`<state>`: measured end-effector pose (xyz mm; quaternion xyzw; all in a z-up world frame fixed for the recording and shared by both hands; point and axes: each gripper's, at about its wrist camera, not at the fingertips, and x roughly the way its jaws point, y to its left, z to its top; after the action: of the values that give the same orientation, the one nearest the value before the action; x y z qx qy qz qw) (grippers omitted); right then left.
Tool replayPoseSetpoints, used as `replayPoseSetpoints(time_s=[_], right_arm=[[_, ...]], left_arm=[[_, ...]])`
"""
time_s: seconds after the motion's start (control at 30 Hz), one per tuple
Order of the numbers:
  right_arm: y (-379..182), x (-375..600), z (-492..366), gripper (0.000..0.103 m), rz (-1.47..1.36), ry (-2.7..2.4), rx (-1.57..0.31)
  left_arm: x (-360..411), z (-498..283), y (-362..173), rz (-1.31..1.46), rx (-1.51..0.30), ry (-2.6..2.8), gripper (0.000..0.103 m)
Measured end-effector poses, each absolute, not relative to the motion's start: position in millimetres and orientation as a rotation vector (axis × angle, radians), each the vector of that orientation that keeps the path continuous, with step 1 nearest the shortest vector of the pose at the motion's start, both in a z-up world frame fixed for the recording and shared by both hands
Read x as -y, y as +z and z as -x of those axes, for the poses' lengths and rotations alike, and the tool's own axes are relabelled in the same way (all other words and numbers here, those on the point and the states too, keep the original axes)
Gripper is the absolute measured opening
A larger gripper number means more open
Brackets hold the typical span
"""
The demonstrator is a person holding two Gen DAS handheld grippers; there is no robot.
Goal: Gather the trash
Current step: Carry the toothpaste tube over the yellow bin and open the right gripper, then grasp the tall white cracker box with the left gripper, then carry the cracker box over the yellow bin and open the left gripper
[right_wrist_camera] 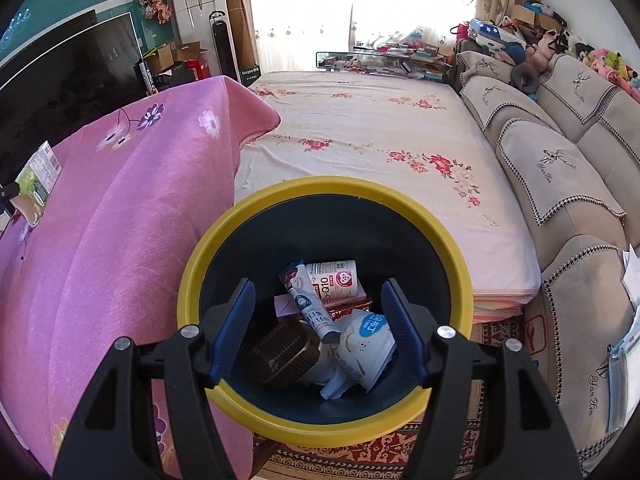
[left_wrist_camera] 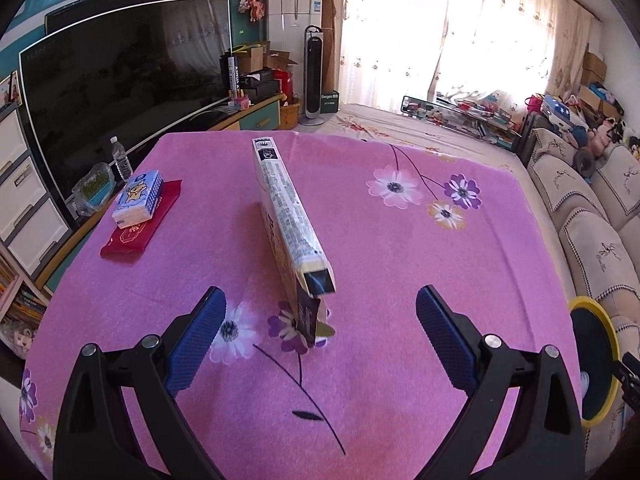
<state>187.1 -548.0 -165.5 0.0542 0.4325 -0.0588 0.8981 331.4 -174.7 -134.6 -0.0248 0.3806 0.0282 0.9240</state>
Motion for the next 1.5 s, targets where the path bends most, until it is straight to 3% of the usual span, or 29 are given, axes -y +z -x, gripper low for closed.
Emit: replayPoseSetpoints(time_s=[0.13,0.33,0.5,0.7,0.77,0.87,1.5], right_arm=[[-169.4,548.1,-189.6,0.064,-0.105,-0.111,-0.902],[-174.4,548.2,-195.7,0.064,-0.107,-0.1,-0.913],[-176.7,549.1,-198.8,0.064,-0.105,-0.093,-0.917],[-176.4,548.6,-199.5,0.064,-0.103,-0.089,-0.915],[-176.5,548.4,-199.3,0.064,-0.103,-0.09,-0.916],[-176.4,548.2,-198.8,0.064,-0.102,-0.089,-0.916],[-168.4,545.6,-180.8,0.064,-0.094,-0.098,-0.884]], left_arm=[[168.7,-355.7,-139.0,0.077,-0.784,0.11,0.094],[159.7,-377.4,-144.6,0.092,-0.787,0.164,0.075],[156.8,-384.0,-150.3,0.087,-0.796,0.186,0.071],[157.5,-387.5,-159.3,0.086,-0.825,0.184,0.05],[157.6,-388.1,-162.0,0.082,-0.83,0.182,0.035],[158.3,-387.5,-163.7,0.078,-0.828,0.176,0.021],[208.1,-311.0,-120.7,-0.018,-0.772,-0.054,0.018]])
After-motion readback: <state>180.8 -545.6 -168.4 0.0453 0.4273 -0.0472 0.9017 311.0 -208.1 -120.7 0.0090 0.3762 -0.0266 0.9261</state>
